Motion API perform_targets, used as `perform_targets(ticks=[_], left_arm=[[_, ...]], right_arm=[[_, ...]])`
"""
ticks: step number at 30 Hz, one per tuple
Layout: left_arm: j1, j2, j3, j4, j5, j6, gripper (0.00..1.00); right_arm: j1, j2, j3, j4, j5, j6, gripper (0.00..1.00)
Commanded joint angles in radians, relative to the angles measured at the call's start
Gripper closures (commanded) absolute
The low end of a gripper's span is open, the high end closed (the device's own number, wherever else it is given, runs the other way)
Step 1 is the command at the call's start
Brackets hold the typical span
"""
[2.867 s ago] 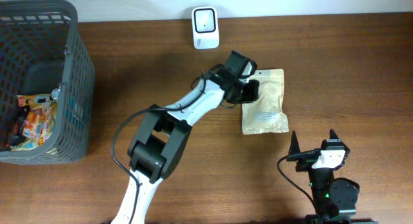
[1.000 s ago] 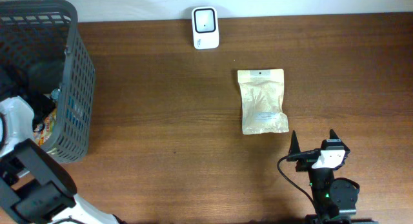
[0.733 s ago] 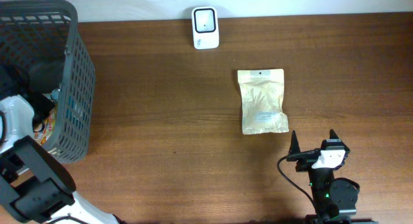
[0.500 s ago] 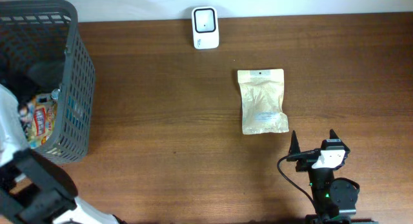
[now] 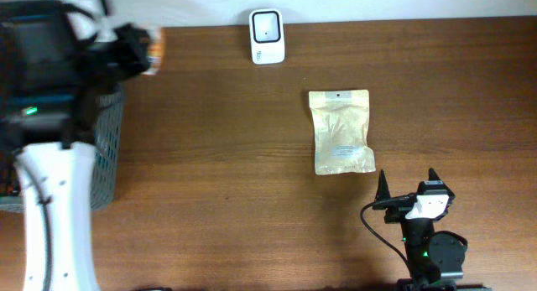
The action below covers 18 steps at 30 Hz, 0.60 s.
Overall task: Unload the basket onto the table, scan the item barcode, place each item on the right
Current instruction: 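Place the orange tissue pack beside the beige pouch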
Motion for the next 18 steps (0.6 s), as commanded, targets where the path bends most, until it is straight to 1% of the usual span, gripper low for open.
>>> perform_targets(ticks=[1, 3, 8, 11, 12, 14, 16, 18], left_arm=[[-0.190, 0.114, -0.019, -0.002, -0.058, -0.001, 1.00], [-0.308, 0.229, -0.019, 0.006, -0.091, -0.002, 1.00], [-0.452, 0.466, -0.019, 0.047, -0.109, -0.012, 1.00], [-0.531, 0.612, -0.019, 0.087, -0.103, -0.103, 1.00], [-0.546, 0.639, -0.019, 0.089, -0.098, -0.124, 1.00], [-0.596, 0.702, -0.019, 0.090, -0.097, -0.219, 1.00], [-0.624, 0.716, -0.019, 0.105, -0.095, -0.253, 1.00], [-0.654, 0.716, -0.019, 0.160, -0.094, -0.254, 1.00]], right_arm=[[-0.006, -0.006, -0.008, -0.003, 0.008, 0.004, 0.01], [-0.006, -0.006, -0.008, -0.003, 0.007, 0.004, 0.01], [-0.006, -0.006, -0.008, -0.003, 0.008, 0.004, 0.02], [-0.006, -0.006, -0.008, -0.003, 0.008, 0.004, 0.02], [-0.006, -0.006, -0.008, -0.003, 0.008, 0.004, 0.02], [-0.006, -0.006, -0.008, -0.003, 0.007, 0.004, 0.02], [-0.006, -0.006, -0.008, -0.003, 0.008, 0.004, 0.02], [-0.006, -0.006, -0.008, -0.003, 0.008, 0.004, 0.02]])
